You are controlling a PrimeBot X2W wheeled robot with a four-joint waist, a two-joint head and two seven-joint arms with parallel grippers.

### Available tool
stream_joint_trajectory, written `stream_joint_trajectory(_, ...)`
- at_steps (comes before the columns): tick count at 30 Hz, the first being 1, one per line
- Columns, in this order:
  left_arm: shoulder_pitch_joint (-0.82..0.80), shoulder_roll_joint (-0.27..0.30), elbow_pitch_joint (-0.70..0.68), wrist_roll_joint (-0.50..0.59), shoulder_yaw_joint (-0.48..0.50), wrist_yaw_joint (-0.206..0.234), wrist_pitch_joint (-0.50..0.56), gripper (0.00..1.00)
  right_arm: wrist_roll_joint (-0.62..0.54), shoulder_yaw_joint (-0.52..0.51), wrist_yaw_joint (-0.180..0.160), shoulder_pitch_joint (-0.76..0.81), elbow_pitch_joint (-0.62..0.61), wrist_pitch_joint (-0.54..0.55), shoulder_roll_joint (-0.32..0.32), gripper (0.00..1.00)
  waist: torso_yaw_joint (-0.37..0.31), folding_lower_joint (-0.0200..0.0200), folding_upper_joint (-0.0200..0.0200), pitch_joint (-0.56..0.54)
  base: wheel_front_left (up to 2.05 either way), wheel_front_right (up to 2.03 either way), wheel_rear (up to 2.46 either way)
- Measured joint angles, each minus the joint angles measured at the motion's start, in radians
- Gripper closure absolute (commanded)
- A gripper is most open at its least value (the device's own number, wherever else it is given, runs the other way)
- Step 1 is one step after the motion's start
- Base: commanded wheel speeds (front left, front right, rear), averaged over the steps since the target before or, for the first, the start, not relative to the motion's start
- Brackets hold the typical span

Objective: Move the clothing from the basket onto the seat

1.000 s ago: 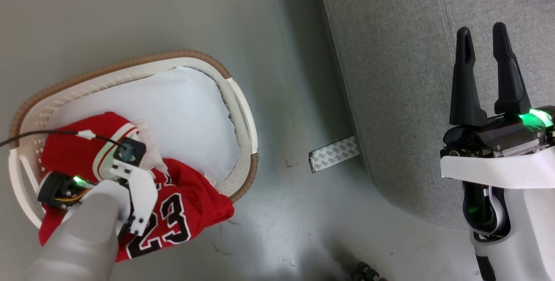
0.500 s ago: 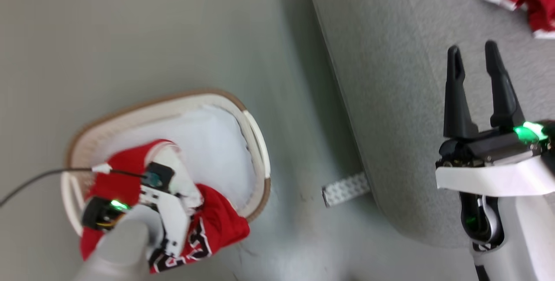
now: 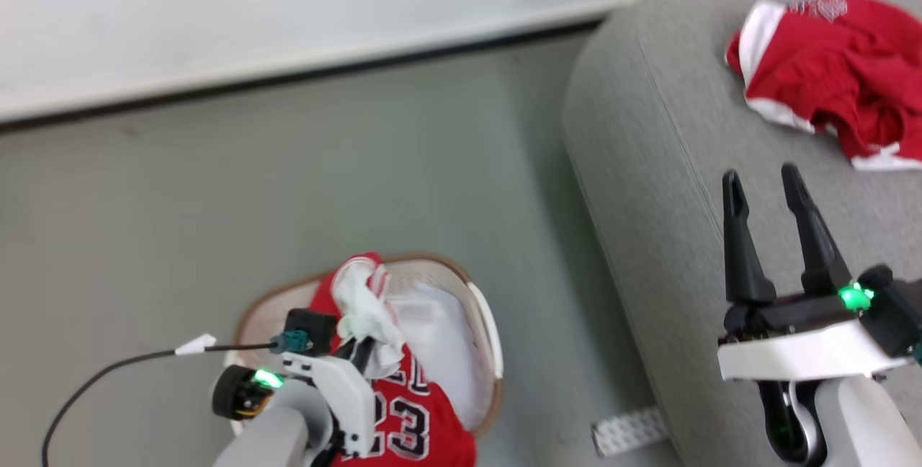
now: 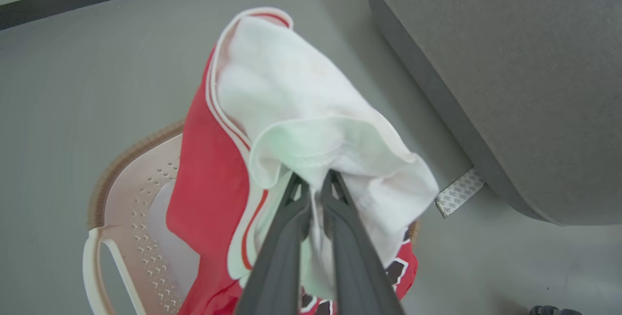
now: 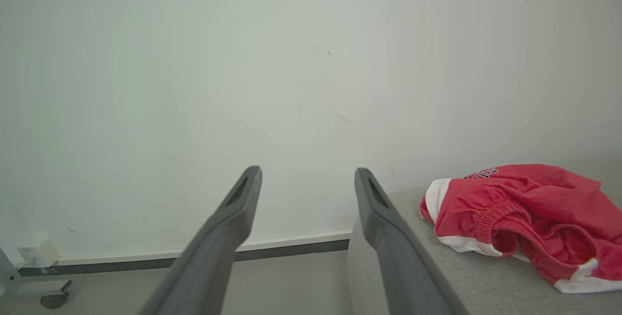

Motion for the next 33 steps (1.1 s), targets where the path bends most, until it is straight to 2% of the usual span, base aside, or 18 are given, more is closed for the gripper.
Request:
stream_joint_trajectory(7,0.037,-0.001,-0.109,-0.093,-0.041,0.000,-0.027,1.00,0.009,-0.005,0.000,0.060,0.018,0.000,-0.012,0.00,0.070,-0.0001,0.0000,-0.118,0.00,0.00,0.00)
stream_joint_trajectory(16,0.046,0.053,-0.333,-0.109,-0.027,0.000,-0.033,1.00,0.029,0.015,0.000,0.110,0.029,0.000,-0.009,0.00,0.131,-0.0002,0.0000,-0.223,0.00,0.00,0.00)
stream_joint_trajectory(28,0.027,0.085,-0.668,-0.075,0.031,0.034,-0.033,1.00,0.065,0.093,0.000,0.133,0.049,0.000,0.002,0.00,0.147,-0.0001,0.0001,-0.274,0.00,0.00,0.00)
stream_joint_trajectory(33,-0.003,0.090,-0.801,-0.078,0.042,0.053,0.003,1.00,0.066,0.120,0.000,0.133,0.052,0.000,0.003,0.00,0.152,-0.0001,0.0001,-0.286,0.00,0.00,0.00)
